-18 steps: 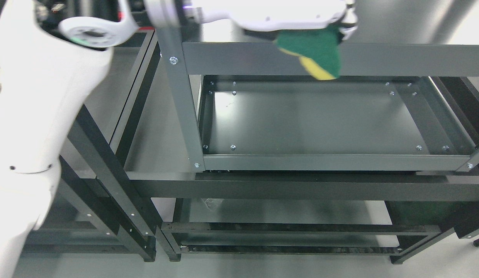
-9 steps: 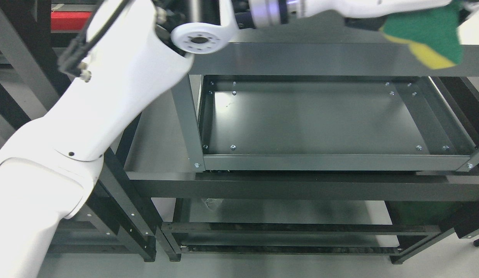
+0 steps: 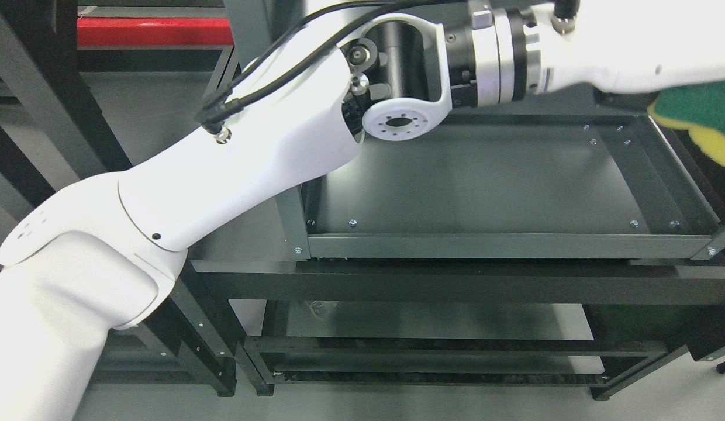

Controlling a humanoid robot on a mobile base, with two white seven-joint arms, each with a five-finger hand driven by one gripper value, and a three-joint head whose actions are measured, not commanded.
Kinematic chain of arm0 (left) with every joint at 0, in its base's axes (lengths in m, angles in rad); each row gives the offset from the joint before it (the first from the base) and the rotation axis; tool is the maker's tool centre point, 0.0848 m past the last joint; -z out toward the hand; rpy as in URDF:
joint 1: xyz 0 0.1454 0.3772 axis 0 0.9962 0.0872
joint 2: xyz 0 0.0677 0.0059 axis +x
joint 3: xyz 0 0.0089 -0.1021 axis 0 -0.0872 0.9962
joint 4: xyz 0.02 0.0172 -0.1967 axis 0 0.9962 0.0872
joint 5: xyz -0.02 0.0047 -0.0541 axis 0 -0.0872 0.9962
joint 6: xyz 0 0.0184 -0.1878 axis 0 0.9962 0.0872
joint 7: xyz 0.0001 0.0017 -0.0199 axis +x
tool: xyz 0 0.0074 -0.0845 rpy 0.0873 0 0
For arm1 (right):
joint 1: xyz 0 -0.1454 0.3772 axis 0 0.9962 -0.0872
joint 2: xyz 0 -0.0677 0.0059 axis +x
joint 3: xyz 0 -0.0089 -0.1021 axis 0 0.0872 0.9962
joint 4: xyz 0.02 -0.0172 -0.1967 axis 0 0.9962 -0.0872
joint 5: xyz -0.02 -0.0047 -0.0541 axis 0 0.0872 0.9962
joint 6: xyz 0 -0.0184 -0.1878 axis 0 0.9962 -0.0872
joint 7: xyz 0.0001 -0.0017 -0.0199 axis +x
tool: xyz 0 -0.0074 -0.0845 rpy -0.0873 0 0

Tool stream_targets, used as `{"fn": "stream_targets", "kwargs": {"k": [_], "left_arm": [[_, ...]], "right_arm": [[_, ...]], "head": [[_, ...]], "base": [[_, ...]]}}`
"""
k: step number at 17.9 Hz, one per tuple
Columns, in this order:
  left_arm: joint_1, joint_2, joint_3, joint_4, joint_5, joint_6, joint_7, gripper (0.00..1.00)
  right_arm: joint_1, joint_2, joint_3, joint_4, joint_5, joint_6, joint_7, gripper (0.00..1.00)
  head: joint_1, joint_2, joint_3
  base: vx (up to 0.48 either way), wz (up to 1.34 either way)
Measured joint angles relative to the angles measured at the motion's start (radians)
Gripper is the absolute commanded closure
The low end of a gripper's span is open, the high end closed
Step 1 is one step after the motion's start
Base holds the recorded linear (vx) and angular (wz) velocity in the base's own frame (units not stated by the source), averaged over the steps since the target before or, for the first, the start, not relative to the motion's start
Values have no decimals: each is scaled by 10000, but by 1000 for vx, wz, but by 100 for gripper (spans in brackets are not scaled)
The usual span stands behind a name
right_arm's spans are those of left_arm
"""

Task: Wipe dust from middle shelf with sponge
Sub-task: 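Wipe the sponge back along the shelf toward the robot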

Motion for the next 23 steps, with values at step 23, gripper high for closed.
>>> {"fn": "stream_targets", "kwargs": {"k": [23], "left_arm": [[3316, 1730, 2186, -2123, 264, -3308, -3489, 100]], "right_arm": [[0, 0, 0, 0, 0, 0, -9, 0]], "head": [[0, 0, 0]], "base": [[0, 0]]}}
